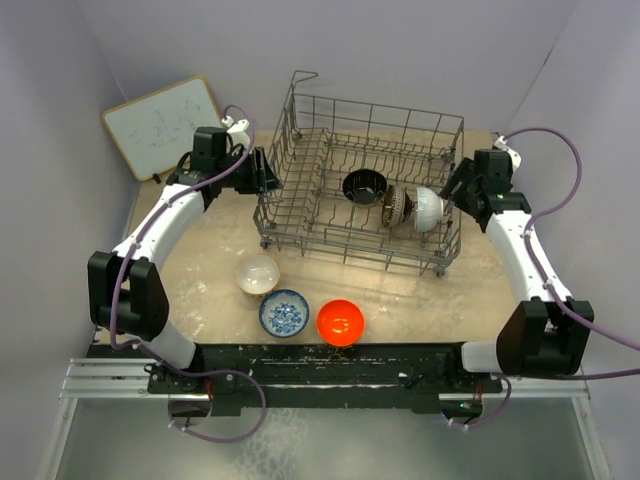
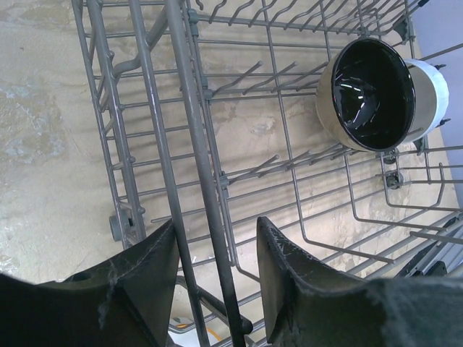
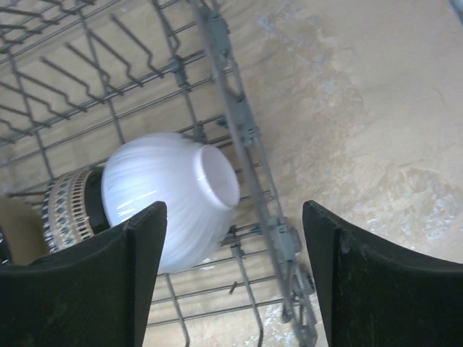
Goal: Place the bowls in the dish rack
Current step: Adjust the dish rack at the center of the board.
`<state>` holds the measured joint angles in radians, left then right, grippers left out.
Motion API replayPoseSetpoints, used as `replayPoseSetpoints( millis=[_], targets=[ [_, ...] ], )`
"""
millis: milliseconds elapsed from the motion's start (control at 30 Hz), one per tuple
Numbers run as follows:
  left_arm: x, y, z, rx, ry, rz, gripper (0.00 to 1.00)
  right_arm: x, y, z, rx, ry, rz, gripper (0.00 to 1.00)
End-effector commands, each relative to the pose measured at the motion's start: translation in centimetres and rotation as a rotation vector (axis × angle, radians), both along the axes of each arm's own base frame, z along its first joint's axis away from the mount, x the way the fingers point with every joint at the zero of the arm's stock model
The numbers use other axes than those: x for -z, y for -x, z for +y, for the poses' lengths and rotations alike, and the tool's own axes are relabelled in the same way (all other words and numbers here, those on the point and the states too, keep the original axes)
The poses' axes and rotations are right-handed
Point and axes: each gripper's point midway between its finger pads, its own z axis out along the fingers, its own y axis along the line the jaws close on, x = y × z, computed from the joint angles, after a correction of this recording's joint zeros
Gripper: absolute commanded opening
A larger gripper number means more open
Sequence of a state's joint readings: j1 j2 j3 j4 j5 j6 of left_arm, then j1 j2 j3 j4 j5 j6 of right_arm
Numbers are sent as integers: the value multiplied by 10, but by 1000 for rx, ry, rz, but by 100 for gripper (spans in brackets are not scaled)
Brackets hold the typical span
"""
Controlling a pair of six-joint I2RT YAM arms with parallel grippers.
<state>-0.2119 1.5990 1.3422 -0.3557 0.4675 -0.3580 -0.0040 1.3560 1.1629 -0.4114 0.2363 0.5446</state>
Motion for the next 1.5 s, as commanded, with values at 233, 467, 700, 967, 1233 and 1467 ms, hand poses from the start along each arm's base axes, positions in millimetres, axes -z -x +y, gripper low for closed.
replayPoseSetpoints(
  millis=[233, 467, 700, 967, 1233, 1467],
  targets=[
    [-12, 7, -31, 82, 58, -40, 47, 18, -23, -29, 14, -29, -9, 25],
    [-7, 14, -47, 117, 70, -24, 46, 30, -37, -35, 35, -26, 4, 0],
    [-9, 29, -74, 191, 110, -11, 44, -2, -72, -74, 134, 99, -69, 0],
    [-27, 43, -96, 266, 172, -25, 45, -17, -92, -77, 84, 135, -96, 0],
    [-43, 44, -101, 286, 170, -69, 80, -73, -83, -62, -39, 181, -206, 59],
    [-92, 45, -94, 281, 156, -199, 99, -132, -50, -41, -80, 214, -305, 78]
  ],
)
